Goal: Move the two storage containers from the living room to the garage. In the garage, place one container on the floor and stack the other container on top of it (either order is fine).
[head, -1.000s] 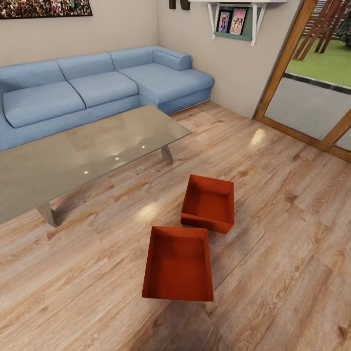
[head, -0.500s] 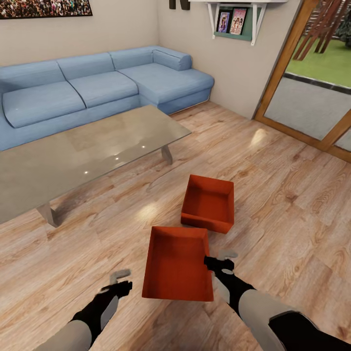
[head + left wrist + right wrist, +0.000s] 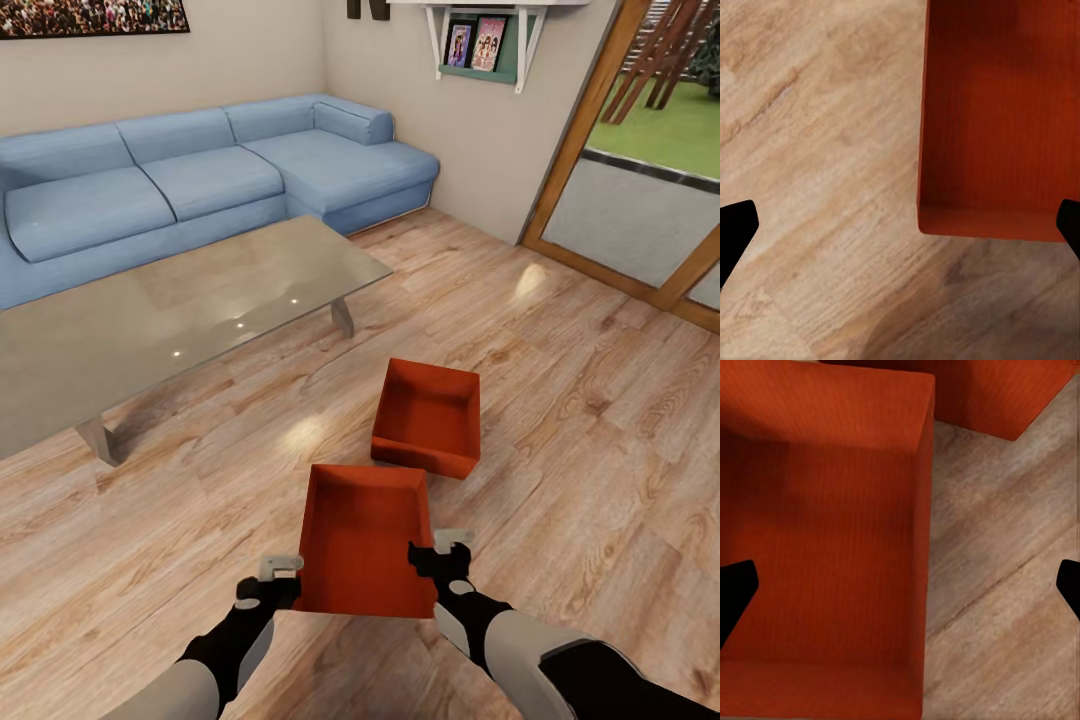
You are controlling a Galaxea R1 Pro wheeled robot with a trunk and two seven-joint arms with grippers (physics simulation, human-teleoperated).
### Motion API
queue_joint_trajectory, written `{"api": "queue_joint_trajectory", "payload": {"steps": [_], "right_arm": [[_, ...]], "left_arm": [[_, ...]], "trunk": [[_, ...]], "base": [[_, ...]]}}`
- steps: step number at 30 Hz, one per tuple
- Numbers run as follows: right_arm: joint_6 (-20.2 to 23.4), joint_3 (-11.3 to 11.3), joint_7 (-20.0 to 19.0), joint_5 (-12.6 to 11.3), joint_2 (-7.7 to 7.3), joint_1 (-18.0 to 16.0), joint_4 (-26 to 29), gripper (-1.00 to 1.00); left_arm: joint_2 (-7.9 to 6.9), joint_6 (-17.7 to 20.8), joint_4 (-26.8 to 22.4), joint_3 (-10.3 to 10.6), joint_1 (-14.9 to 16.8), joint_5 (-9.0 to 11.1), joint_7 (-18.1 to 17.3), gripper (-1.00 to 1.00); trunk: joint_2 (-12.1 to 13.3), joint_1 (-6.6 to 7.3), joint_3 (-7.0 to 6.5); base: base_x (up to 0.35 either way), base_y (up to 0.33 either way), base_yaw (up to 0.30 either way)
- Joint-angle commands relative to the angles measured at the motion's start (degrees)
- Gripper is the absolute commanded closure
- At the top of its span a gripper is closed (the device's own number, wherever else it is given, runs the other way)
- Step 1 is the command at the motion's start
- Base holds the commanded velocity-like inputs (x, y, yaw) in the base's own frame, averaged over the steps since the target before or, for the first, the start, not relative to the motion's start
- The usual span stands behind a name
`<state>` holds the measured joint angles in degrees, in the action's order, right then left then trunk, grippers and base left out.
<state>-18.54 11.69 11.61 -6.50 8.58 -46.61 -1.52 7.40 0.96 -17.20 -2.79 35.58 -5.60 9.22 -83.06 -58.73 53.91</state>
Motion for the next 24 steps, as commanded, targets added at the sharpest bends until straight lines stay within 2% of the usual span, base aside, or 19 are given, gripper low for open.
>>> {"api": "queue_joint_trajectory", "payload": {"steps": [1,12,24], "right_arm": [[-0.4,0.5,0.1,-0.5,0.14,-0.1,-0.2,-1.00],[-0.5,0.5,0.0,-1.0,0.17,-0.1,-0.2,-1.00],[-0.5,0.5,0.0,-1.3,0.21,-0.1,-0.2,-1.00]], "left_arm": [[0.09,0.0,-0.4,-0.3,0.0,-0.7,0.1,-1.00],[-0.11,-0.1,-3.5,-0.3,0.0,-0.7,0.1,-1.00],[0.07,-0.1,-4.2,-0.5,0.0,-0.4,0.2,-1.00]], "trunk": [[0.0,0.00,0.03],[0.0,0.00,0.03],[0.0,0.00,0.03]], "base": [[0.000,0.000,0.000],[0.000,0.000,0.000],[0.000,0.000,0.000]]}}
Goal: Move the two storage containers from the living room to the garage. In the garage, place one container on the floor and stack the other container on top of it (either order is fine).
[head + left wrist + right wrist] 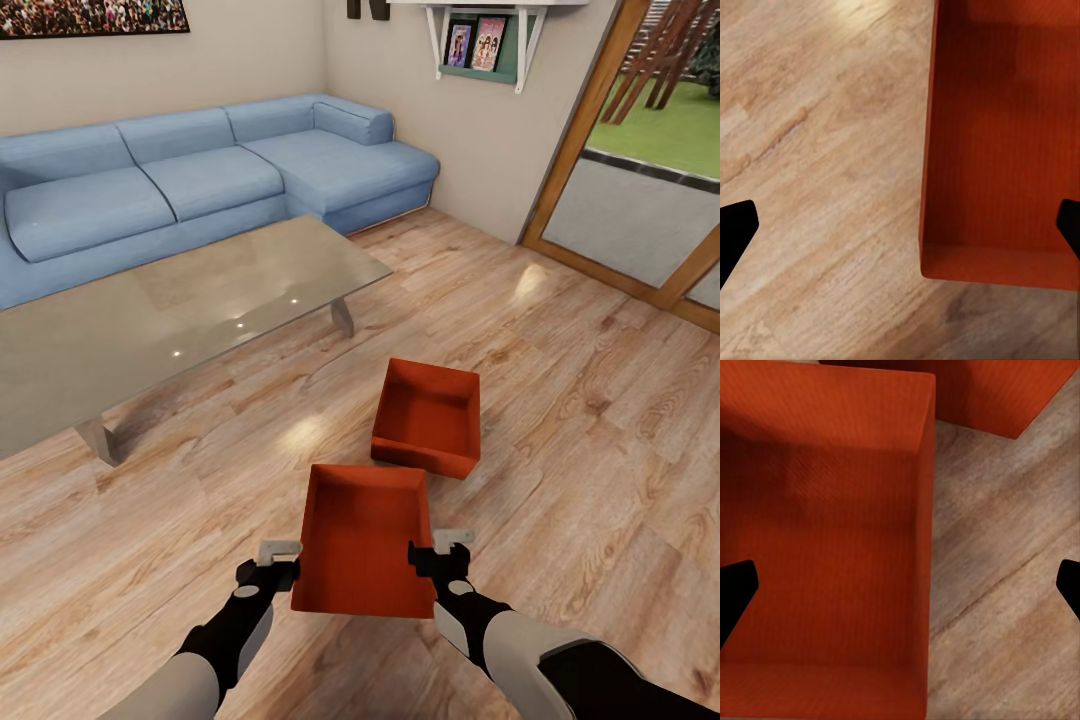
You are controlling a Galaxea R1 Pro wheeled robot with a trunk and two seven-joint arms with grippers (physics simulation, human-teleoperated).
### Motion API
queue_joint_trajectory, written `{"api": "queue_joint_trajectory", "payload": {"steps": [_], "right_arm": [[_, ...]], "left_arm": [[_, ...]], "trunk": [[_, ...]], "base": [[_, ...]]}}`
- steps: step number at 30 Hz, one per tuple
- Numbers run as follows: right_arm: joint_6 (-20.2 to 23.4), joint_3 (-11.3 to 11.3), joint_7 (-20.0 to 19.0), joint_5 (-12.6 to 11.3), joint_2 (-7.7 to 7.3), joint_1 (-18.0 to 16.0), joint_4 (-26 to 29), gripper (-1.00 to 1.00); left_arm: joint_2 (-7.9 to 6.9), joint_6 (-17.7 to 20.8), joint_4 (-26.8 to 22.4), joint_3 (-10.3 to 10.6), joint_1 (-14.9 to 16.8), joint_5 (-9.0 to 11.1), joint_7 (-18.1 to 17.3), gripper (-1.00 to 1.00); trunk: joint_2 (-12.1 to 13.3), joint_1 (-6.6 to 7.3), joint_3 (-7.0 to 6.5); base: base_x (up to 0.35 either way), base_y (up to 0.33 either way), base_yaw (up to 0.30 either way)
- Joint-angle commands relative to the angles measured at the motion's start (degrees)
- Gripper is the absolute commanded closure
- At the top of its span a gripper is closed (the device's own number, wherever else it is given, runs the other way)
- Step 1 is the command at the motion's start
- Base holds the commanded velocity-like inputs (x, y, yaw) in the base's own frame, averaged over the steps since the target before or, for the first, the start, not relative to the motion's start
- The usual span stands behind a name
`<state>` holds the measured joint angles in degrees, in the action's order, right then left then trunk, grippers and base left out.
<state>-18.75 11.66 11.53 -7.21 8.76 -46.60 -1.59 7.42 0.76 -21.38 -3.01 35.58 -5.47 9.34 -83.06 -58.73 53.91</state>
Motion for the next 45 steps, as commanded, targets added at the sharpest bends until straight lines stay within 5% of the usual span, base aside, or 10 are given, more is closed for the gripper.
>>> {"api": "queue_joint_trajectory", "payload": {"steps": [1,17,45], "right_arm": [[-0.3,0.5,0.1,-0.6,0.03,-0.1,-0.2,-1.00],[-0.3,0.5,0.1,-0.6,0.07,-0.1,-0.2,-1.00],[-0.3,0.5,0.1,-0.6,-0.06,-0.1,-0.2,-1.00]], "left_arm": [[0.12,0.1,-0.1,-0.3,0.0,-0.5,0.1,-1.00],[0.14,0.1,-1.9,-0.7,0.0,-0.3,0.2,-1.00],[0.23,0.2,-4.9,-0.6,0.0,-0.2,0.1,-1.00]], "trunk": [[0.0,0.00,0.03],[0.0,0.00,0.03],[-11.2,-6.15,5.06]], "base": [[0.000,0.000,0.000],[0.000,0.000,0.000],[0.000,0.000,0.000]]}}
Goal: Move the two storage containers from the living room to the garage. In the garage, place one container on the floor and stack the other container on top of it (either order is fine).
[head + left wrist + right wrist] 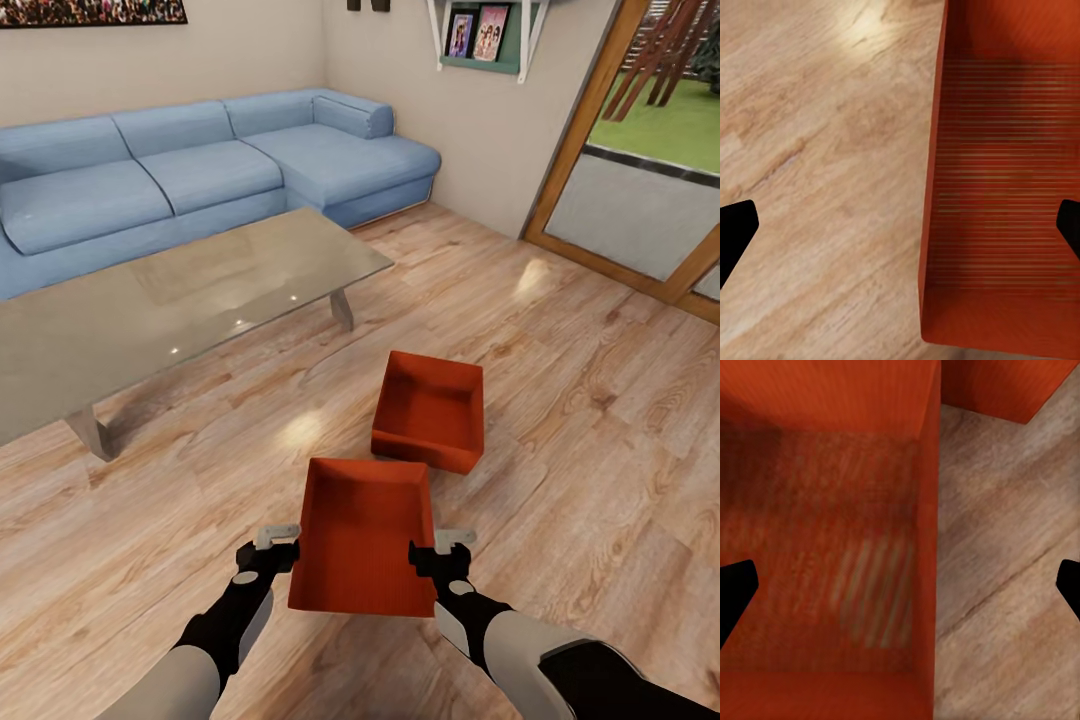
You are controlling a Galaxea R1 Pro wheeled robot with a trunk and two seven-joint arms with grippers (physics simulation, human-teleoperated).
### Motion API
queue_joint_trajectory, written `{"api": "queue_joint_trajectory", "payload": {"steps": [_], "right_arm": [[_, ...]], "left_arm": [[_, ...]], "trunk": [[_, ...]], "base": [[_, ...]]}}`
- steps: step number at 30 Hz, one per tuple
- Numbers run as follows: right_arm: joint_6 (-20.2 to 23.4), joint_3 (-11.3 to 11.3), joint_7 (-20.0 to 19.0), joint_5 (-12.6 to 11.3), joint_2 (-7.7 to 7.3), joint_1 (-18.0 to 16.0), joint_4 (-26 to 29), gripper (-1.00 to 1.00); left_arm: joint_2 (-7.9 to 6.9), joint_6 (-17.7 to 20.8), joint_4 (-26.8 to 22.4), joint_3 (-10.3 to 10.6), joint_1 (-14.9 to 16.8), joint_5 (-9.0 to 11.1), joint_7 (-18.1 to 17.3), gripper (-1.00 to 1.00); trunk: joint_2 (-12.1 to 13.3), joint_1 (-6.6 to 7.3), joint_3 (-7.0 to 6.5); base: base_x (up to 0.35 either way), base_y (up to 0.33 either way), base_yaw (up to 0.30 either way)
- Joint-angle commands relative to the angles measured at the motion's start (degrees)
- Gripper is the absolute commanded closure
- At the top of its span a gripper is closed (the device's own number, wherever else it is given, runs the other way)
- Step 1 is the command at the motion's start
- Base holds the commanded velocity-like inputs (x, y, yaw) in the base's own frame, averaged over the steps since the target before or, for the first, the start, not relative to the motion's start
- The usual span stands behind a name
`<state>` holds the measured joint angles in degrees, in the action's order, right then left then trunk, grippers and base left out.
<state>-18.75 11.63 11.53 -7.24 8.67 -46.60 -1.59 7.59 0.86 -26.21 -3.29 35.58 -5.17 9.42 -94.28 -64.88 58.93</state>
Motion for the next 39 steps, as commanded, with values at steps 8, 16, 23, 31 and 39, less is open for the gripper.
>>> {"api": "queue_joint_trajectory", "payload": {"steps": [8,16,23,31,39], "right_arm": [[-0.3,0.5,0.0,-0.6,0.03,-0.1,-0.2,-1.00],[-0.3,0.5,-0.1,-0.6,0.03,-0.1,-0.2,-1.00],[-0.3,0.5,-0.1,-0.6,0.03,-0.1,-0.2,-1.00],[-0.6,0.5,-0.1,-0.6,0.03,-0.1,-0.2,-1.00],[-1.1,0.5,-0.1,-0.7,0.03,-0.1,-0.2,-1.00]], "left_arm": [[0.12,0.1,0.0,-0.5,0.0,-0.5,0.0,-1.00],[0.06,0.1,0.4,-0.4,0.0,-0.5,0.0,-1.00],[0.06,0.1,0.4,-0.4,0.0,-0.5,0.0,-1.00],[0.06,0.1,0.3,-0.4,0.0,-0.5,0.0,-1.00],[0.06,0.1,0.5,-0.4,0.0,-0.5,0.0,-1.00]], "trunk": [[-3.2,-1.76,1.48],[-6.4,-3.52,2.91],[-9.3,-5.05,4.17],[-12.5,-6.81,5.60],[-15.7,-8.57,7.04]], "base": [[0.000,0.000,0.000],[0.000,0.000,0.000],[0.000,0.000,0.000],[0.000,0.000,0.000],[0.000,0.000,0.000]]}}
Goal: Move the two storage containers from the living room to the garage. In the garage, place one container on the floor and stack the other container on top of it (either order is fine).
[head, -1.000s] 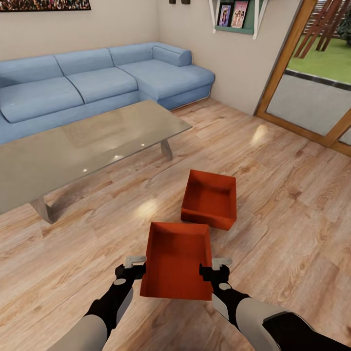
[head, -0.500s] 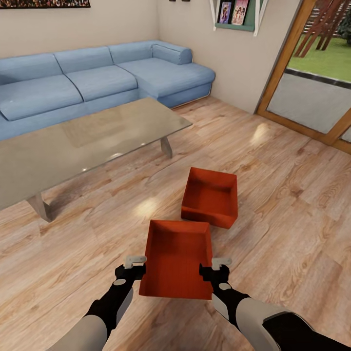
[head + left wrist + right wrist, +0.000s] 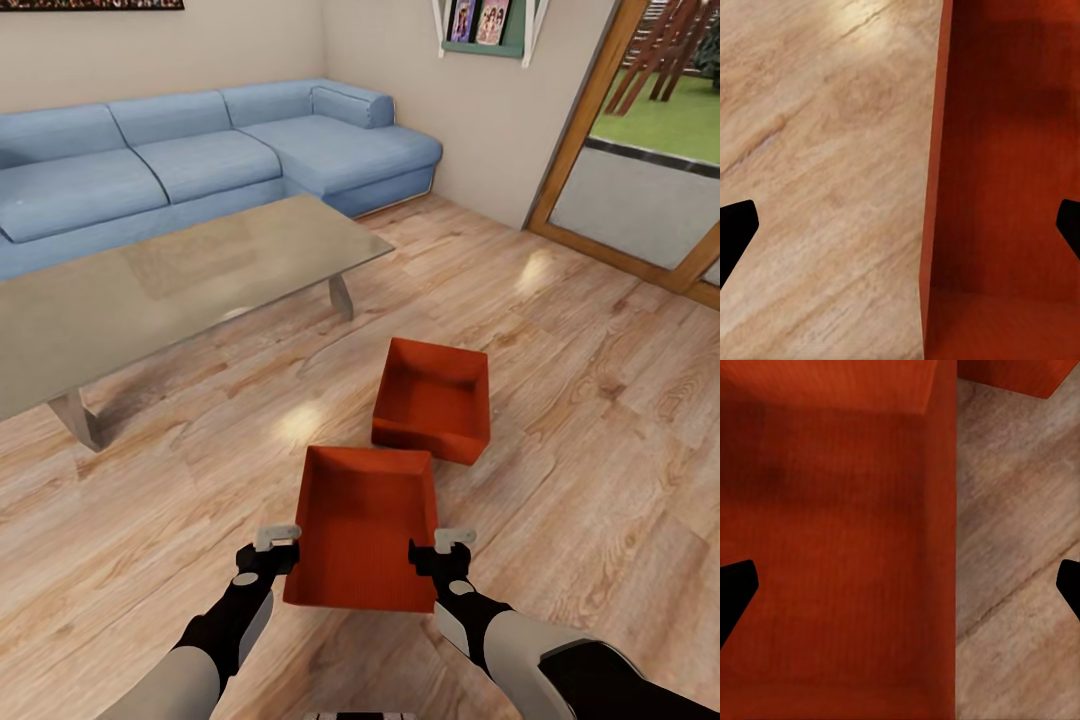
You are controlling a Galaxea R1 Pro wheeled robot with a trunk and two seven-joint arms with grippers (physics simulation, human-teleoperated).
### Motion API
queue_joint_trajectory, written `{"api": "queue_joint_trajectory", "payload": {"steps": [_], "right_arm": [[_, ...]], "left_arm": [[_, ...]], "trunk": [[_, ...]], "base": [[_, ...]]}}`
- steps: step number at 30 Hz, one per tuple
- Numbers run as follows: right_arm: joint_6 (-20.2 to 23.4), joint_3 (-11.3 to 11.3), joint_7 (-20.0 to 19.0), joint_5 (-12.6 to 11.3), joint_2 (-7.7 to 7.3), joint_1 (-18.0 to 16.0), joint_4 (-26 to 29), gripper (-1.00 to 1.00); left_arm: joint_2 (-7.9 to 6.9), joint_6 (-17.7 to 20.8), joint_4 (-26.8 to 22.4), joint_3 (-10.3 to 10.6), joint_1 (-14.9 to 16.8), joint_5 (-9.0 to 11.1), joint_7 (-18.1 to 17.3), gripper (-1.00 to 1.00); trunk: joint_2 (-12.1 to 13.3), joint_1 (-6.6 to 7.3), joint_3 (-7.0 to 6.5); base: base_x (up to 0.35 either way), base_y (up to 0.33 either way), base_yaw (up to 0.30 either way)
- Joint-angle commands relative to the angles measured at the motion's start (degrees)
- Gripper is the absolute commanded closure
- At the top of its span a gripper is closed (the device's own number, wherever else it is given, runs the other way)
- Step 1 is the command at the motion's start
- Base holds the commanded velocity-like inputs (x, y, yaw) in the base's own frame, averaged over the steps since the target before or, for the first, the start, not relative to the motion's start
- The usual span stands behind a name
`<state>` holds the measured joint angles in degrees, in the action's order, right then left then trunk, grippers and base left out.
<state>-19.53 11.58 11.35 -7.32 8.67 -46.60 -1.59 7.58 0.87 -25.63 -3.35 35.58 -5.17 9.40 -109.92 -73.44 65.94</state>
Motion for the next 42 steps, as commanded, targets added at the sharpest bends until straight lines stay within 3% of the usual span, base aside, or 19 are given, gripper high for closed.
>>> {"api": "queue_joint_trajectory", "payload": {"steps": [1,19,42], "right_arm": [[-0.3,0.5,0.1,-0.6,0.03,-0.1,-0.2,-1.00],[-0.3,0.4,-0.2,-0.7,-0.15,-0.1,-0.2,-1.00],[-0.3,-0.3,-0.2,-0.7,-0.66,-0.1,-0.2,-1.00]], "left_arm": [[0.07,0.1,0.0,-0.3,0.0,-0.5,0.0,-1.00],[-0.01,0.1,-0.7,-0.3,0.0,-0.8,0.0,-1.00],[-0.01,0.0,-0.9,-0.1,0.0,-1.0,0.0,-1.00]], "trunk": [[-0.4,-0.22,0.22],[-7.7,-4.17,3.45],[-7.7,-4.17,3.45]], "base": [[0.000,0.000,0.000],[0.000,0.000,0.000],[0.000,0.000,0.000]]}}
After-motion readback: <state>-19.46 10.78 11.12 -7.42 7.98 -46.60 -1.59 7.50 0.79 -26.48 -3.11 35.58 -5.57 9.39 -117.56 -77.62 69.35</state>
